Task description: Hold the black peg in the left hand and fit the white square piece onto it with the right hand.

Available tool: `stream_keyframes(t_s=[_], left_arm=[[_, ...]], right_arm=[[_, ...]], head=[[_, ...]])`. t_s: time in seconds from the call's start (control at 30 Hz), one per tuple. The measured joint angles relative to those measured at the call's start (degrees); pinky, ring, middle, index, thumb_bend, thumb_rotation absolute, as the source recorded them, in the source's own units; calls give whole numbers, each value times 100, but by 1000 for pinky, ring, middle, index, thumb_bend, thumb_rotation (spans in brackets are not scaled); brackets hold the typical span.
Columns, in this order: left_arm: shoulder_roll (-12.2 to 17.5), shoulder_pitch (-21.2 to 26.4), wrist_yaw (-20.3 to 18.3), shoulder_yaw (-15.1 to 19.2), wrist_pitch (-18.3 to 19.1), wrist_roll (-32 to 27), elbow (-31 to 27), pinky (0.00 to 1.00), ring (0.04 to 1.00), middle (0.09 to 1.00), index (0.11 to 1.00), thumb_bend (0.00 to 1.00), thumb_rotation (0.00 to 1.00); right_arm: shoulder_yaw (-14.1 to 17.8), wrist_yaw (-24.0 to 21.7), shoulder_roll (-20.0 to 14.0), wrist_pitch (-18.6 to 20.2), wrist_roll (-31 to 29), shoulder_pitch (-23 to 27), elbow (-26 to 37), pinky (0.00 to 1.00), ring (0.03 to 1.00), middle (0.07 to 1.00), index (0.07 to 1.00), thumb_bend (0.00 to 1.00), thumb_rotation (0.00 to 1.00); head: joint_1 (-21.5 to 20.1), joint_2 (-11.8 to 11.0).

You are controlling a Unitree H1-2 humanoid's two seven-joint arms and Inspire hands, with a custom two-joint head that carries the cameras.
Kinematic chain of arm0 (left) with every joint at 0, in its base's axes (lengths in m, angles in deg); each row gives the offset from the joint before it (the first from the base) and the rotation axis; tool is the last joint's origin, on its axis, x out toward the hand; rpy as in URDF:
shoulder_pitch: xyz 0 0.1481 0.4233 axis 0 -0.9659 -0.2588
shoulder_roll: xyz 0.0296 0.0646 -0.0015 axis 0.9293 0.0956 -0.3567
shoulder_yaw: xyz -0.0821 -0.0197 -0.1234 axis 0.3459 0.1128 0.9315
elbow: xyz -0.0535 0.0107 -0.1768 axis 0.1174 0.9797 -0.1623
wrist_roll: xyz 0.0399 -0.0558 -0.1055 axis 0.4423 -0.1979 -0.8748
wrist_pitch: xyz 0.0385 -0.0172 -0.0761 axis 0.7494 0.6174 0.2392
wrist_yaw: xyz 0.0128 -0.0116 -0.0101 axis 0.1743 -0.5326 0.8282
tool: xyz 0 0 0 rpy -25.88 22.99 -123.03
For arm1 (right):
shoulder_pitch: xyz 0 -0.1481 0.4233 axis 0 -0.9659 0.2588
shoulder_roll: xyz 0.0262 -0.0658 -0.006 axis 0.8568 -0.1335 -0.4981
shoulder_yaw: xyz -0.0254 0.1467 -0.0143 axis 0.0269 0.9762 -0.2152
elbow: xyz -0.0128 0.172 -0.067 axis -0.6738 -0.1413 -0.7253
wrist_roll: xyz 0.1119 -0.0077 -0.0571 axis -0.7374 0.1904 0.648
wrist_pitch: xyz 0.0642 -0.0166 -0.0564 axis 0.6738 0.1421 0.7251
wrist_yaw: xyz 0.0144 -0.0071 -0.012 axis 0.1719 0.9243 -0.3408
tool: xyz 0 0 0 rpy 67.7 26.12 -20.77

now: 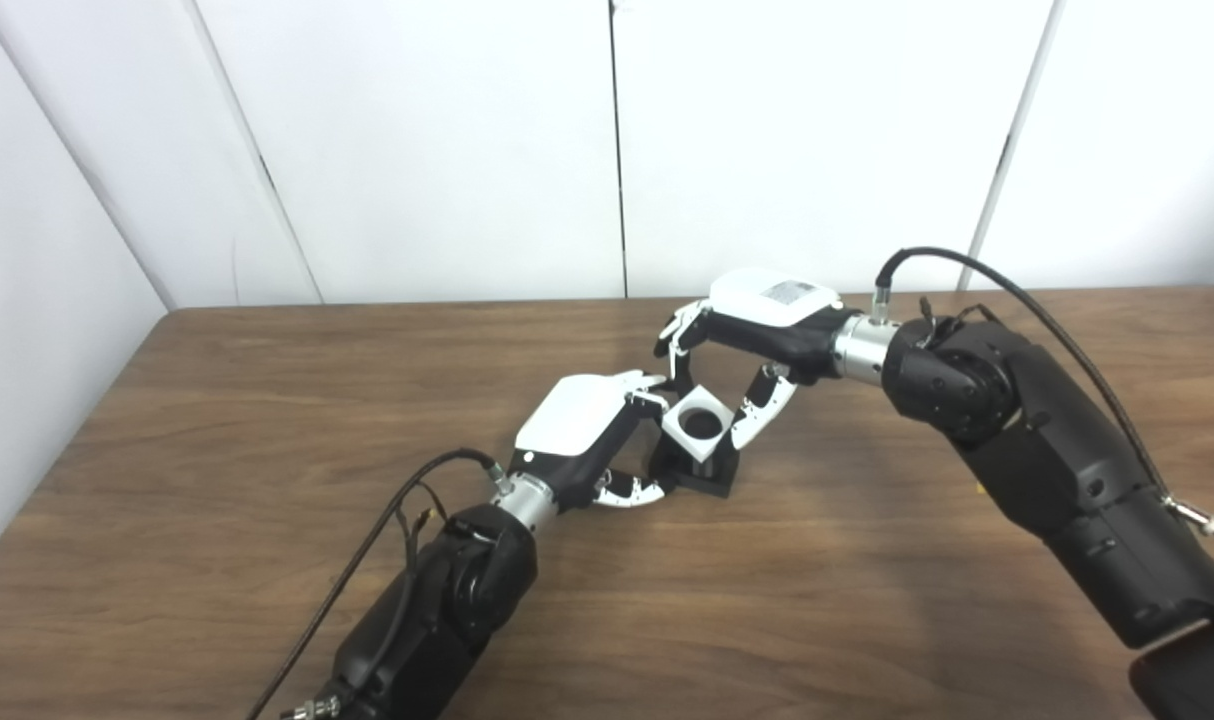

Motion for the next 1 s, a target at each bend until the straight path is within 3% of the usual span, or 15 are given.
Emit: stream_keyframes(t_s=[0.93,0.97,1.0], left_arm=[[6,-110,-17,24,-48,-35,-106,877,901,869,491,524,62],[6,-112,-26,24,-47,-38,-110,871,901,870,491,524,62],[6,-114,-40,24,-46,-39,-120,868,901,870,491,524,62]], right_arm=[[29,22,-63,9,25,-138,-143,822,868,806,491,518,150],[28,21,-65,22,21,-144,-142,826,877,823,634,662,239],[28,-8,-68,42,16,-144,-139,829,881,831,707,736,284]], head=[[-105,70],[-114,70],[-114,70]])
